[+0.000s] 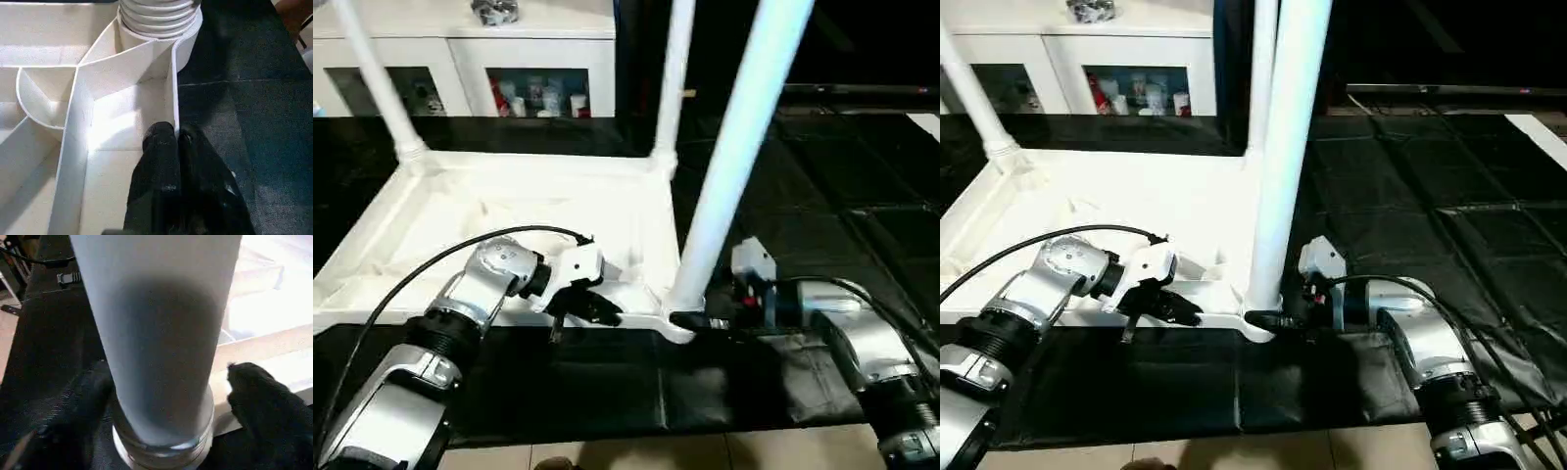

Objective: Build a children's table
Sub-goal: Rotate leg to tighten

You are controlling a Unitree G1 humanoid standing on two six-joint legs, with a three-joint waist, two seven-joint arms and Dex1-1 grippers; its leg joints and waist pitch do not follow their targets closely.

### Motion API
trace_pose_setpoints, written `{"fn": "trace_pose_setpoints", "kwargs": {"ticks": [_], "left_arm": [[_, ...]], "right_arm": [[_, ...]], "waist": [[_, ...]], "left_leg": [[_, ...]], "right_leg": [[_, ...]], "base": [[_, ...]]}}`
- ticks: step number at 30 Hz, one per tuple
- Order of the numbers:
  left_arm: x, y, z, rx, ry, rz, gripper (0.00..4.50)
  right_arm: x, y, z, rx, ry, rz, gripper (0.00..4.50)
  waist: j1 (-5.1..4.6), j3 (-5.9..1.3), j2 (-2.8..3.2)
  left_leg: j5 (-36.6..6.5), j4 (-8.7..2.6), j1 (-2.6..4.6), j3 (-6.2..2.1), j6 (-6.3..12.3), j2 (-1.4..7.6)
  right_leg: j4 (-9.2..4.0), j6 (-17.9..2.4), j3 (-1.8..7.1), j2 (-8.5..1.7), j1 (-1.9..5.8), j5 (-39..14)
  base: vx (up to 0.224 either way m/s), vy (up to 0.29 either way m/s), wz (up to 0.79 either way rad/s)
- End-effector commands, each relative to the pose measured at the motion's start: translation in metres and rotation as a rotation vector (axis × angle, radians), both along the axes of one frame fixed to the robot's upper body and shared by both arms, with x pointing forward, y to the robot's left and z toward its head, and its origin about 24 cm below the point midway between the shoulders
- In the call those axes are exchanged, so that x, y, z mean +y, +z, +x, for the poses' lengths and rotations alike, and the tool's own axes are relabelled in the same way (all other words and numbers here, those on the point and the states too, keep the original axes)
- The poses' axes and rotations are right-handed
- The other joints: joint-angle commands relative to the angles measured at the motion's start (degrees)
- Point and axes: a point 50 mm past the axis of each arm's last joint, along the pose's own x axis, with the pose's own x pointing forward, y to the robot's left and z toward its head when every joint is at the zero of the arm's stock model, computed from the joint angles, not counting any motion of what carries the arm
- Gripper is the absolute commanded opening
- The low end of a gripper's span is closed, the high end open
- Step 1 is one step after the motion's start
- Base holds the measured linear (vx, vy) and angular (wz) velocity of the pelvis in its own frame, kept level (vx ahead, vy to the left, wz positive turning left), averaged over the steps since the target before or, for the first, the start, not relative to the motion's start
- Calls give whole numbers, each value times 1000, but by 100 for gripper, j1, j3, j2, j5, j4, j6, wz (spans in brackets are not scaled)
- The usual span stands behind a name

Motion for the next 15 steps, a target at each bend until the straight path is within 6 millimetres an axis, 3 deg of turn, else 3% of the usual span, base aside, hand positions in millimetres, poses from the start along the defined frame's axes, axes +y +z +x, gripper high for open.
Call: {"fn": "trace_pose_setpoints", "kwargs": {"ticks": [1,11,15], "left_arm": [[-11,3,-4,-7,-108,18,0],[-10,0,-6,-4,-122,30,0],[-10,-1,-4,3,-96,27,0]], "right_arm": [[3,0,-1,16,31,3,364],[7,-4,-3,38,67,-1,283],[7,-5,-4,49,67,7,275]], "waist": [[-29,-415,-47],[31,-413,-45],[37,-422,-35]], "left_leg": [[-586,-337,45,-59,469,300],[-675,-344,57,-60,386,307],[-607,-333,52,-59,405,300]], "right_leg": [[-359,-1227,403,-462,310,-329],[-379,-1129,403,-467,302,-574],[-363,-1148,404,-467,306,-443]], "base": [[0,0,0],[0,0,0],[0,0,0]]}}
